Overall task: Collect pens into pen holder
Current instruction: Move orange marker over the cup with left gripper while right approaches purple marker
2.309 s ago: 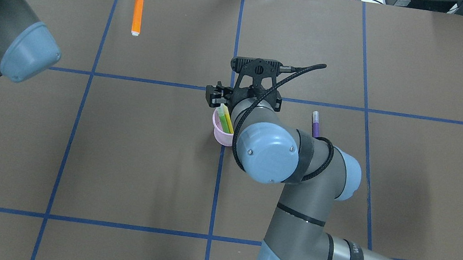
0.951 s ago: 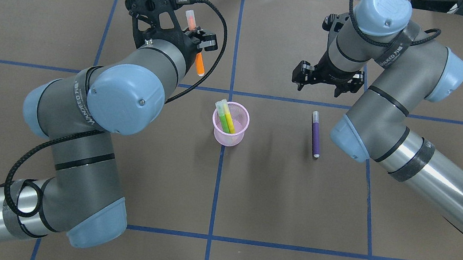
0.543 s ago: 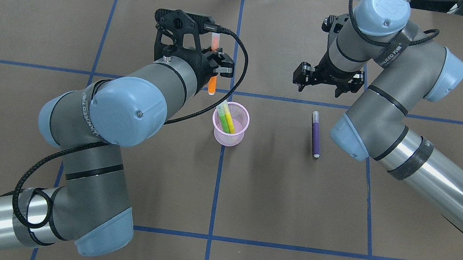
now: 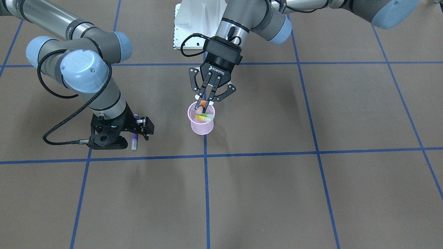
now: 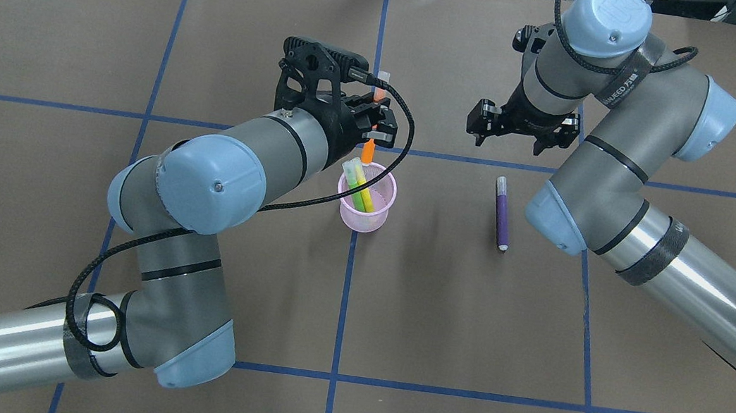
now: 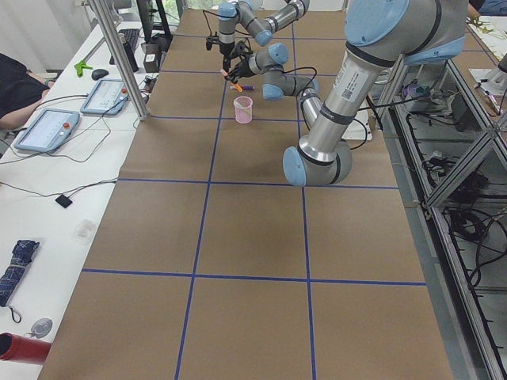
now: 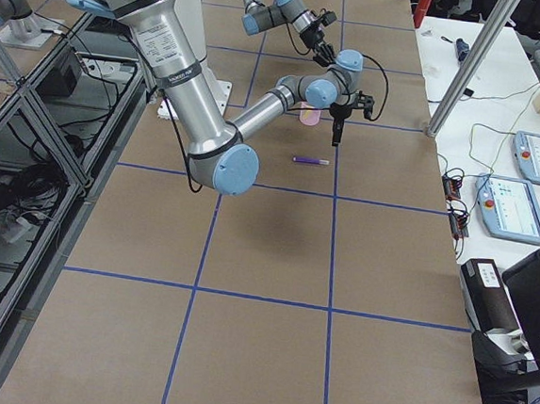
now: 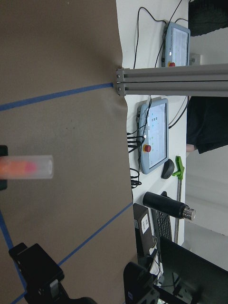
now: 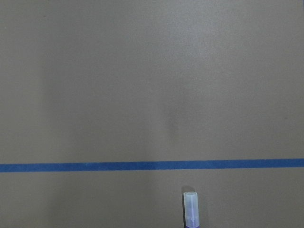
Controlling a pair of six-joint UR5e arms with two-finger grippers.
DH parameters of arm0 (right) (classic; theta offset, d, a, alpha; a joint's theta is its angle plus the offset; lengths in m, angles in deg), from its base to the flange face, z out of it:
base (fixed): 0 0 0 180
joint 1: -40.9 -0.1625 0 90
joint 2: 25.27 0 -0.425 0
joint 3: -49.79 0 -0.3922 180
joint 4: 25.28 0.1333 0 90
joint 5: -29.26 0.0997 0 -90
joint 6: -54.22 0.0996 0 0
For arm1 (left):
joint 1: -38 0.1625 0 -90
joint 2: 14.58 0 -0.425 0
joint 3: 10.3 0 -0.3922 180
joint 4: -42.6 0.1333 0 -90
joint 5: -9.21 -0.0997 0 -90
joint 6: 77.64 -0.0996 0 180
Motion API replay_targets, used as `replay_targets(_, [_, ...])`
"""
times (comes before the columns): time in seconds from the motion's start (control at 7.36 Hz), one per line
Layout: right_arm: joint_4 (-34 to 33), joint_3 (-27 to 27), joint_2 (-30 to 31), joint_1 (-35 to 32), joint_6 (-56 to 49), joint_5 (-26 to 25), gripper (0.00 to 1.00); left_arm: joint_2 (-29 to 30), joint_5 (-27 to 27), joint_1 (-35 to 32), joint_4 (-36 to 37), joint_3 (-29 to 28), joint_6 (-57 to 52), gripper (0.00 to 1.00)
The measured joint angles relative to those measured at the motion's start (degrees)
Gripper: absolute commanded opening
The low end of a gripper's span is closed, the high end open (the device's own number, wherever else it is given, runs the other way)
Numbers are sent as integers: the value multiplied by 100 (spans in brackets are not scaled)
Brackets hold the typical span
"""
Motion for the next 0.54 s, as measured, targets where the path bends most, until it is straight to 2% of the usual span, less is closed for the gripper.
replay_targets(0.27, [1,9,6,0,6,3,99,7,132,-10,-917,-538,-21,0])
replay_targets(0.54, [2,18,4,0,12,5,99,1,227,-11,-1293,-770,-37,0])
